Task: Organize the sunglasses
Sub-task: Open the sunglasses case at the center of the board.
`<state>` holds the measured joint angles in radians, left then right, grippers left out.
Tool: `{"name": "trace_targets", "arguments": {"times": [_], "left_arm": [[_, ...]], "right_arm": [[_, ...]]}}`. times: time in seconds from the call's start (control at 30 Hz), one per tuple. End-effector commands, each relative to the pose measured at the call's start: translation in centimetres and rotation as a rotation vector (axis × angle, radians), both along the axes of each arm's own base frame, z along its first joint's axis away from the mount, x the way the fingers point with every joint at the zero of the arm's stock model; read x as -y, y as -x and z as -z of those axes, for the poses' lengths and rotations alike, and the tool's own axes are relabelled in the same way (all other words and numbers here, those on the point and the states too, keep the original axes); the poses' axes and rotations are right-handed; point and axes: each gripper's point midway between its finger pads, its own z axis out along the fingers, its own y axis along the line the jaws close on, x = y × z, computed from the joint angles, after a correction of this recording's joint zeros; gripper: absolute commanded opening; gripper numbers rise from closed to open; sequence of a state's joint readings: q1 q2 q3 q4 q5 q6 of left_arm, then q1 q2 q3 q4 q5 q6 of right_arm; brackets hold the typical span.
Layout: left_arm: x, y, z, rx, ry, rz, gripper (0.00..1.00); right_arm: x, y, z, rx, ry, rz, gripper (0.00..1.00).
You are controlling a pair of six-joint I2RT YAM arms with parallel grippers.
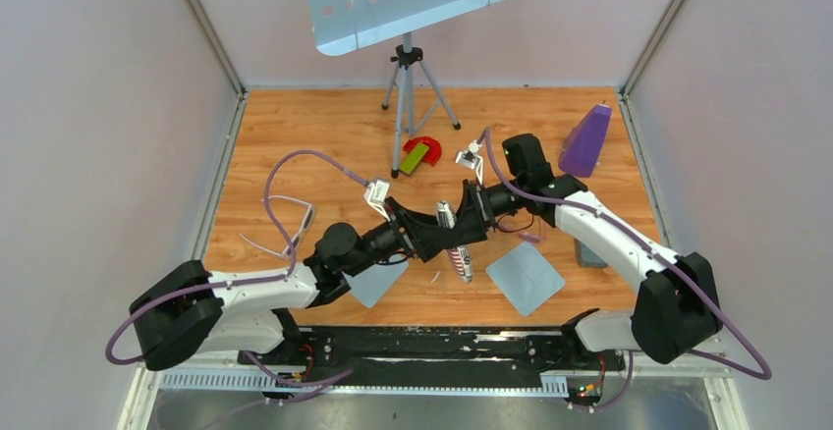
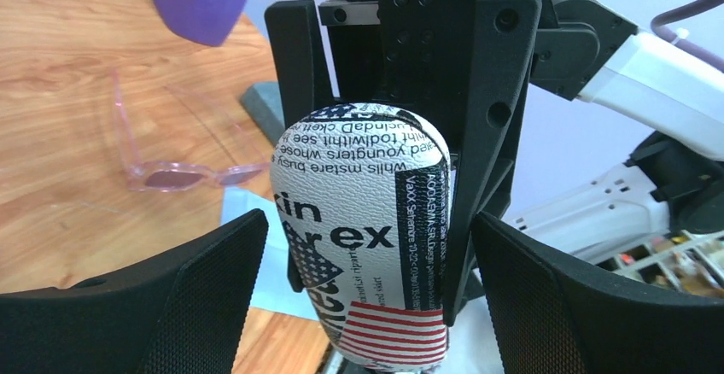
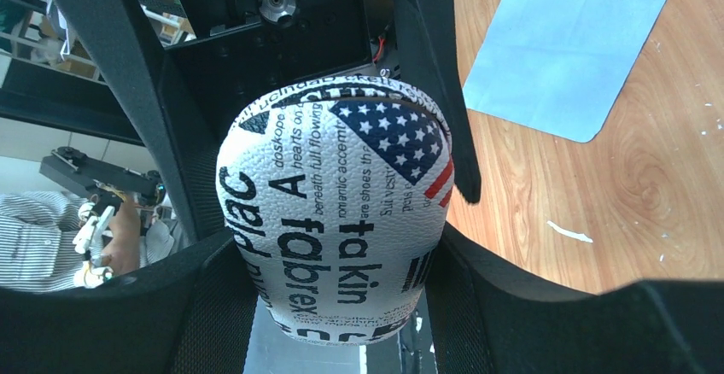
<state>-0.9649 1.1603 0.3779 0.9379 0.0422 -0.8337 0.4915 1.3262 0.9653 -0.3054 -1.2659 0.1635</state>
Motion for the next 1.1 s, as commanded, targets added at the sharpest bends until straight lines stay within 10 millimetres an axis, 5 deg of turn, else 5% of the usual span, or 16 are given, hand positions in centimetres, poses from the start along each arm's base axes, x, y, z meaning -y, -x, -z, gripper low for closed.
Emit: {"name": "trace_targets", "arguments": {"times": [0.0, 0.23, 0.37, 0.47, 0.6, 1.07], "left_arm": [[0.4, -0.7, -1.6, -0.022, 0.122, 0.02, 0.88], [-0.3, -0.3, -1.7, -0.092, 0.297, 0.112, 0.53], [-0.8, -0.5, -1.4, -0.146, 0.359, 0.147, 0.44], [-0.7, -0.4, -1.1, -0.148, 0.349, 0.157, 0.46], [-0.7, -0.7, -1.2, -0.155, 0.356, 0.143, 0.72], [-0.8, -1.6, -2.1, -0.166, 0.397, 0.121, 0.82]], "right_arm": [[0.0, 2.3, -1.5, 0.047, -0.078, -0.096, 0.01], [0.2, 2.6, -1.5, 0.044, -0.076, -0.095, 0.14], [0.5, 3.2, -1.7, 0.047, -0.096, -0.121, 0.19], [0.7, 3.9, -2.2, 0.055, -0.126, -0.156, 0.2], [0.9, 4.5, -2.6, 0.073, -0.143, -0.184, 0.22], [1.1, 5.2, -3.1, 0.059, -0.172, -0.216, 0.22]]}}
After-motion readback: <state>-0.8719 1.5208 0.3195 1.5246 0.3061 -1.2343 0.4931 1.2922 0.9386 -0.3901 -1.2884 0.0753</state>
